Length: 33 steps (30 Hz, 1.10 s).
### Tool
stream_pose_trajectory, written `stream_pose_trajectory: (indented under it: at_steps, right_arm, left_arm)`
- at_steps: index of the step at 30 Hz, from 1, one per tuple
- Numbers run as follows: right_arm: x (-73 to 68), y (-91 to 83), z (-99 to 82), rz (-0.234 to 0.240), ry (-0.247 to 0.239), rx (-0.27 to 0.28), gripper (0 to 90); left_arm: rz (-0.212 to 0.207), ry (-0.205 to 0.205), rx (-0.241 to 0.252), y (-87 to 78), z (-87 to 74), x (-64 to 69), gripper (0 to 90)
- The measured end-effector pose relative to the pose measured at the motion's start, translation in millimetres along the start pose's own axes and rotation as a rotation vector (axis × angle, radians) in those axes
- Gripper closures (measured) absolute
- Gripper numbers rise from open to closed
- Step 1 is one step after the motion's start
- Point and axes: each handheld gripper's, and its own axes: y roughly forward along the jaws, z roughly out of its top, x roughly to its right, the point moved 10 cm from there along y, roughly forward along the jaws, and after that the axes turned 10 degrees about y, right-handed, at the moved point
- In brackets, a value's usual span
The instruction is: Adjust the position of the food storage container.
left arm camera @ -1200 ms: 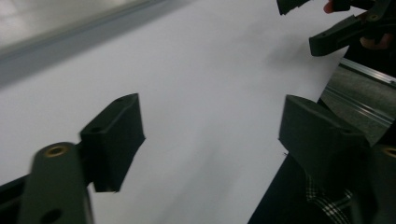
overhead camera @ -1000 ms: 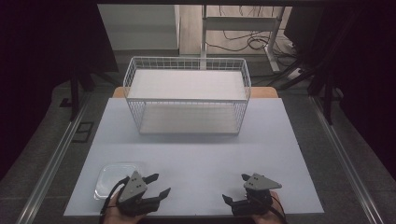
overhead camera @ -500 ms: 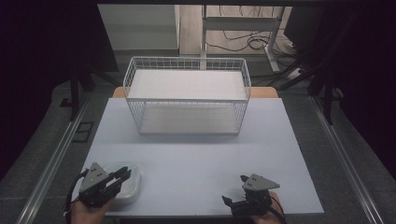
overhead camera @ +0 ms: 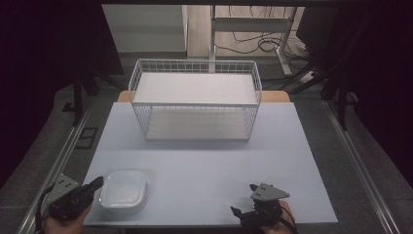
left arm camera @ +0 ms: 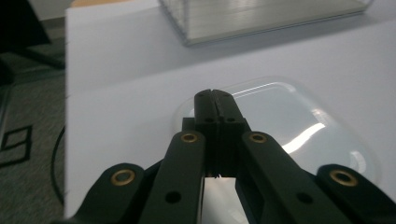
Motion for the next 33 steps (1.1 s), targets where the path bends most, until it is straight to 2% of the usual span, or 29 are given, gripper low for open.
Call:
stream_pose_trajectory:
  at_steps: [1, 2, 3, 4, 5, 6, 7, 10, 13, 19, 25, 26, 33]
  right_arm:
    - [-0.5, 0.0, -0.2, 0.004, 0.001, -0.002, 3.6]
    - [-2.2, 0.1, -0.4, 0.018, 0.004, -0.004, 3.4]
    - [-2.2, 0.1, -0.4, 0.018, 0.004, -0.004, 3.4]
    - [-2.4, 0.6, -0.7, 0.015, 0.003, -0.006, 3.3]
    - [-2.4, 0.6, -0.7, 0.015, 0.003, -0.006, 3.3]
    - [-2.5, 0.9, -0.9, 0.018, 0.004, -0.007, 3.2]
    - [-2.3, 0.8, -0.9, 0.015, 0.003, -0.006, 3.2]
    - [-1.7, 0.9, -0.8, 0.012, 0.004, -0.005, 3.2]
    - [-1.7, 1.0, -0.6, 0.01, 0.002, -0.004, 3.2]
    - [-2.8, 1.4, -0.7, 0.02, 0.012, -0.007, 3.2]
    - [-1.4, 0.7, -0.7, 0.015, 0.018, -0.009, 3.2]
    - [-0.6, 0.4, -0.6, 0.01, 0.017, -0.009, 3.2]
    - [0.5, -0.2, -0.8, 0.01, 0.025, -0.018, 3.3]
  left_arm:
    - [0.005, -0.01, -0.004, -1.0, -3.4, -3.6, 90.0]
    - [0.01, -0.038, -0.009, -2.4, -10.1, -9.8, 90.0]
    - [0.01, -0.038, -0.009, -2.4, -10.1, -9.8, 90.0]
    - [0.016, -0.048, -0.034, -1.0, -18.1, -12.7, 90.0]
    - [0.016, -0.048, -0.034, -1.0, -18.1, -12.7, 90.0]
    - [0.009, -0.048, -0.07, 2.4, -26.1, -11.8, 90.0]
    - [0.009, -0.048, -0.07, 2.4, -26.1, -11.8, 90.0]
    - [-0.011, -0.028, -0.136, 11.8, -36.0, -4.5, 90.0]
    - [-0.018, -0.01, -0.152, 15.1, -35.6, 1.8, 90.0]
    - [-0.038, -0.004, -0.143, 17.9, -30.6, 10.0, 90.0]
    - [-0.07, 0.013, -0.142, 24.9, -24.1, 25.5, 90.0]
    - [-0.08, 0.022, -0.141, 27.3, -21.9, 31.3, 90.0]
    - [-0.092, 0.038, -0.147, 31.7, -17.4, 43.6, 90.0]
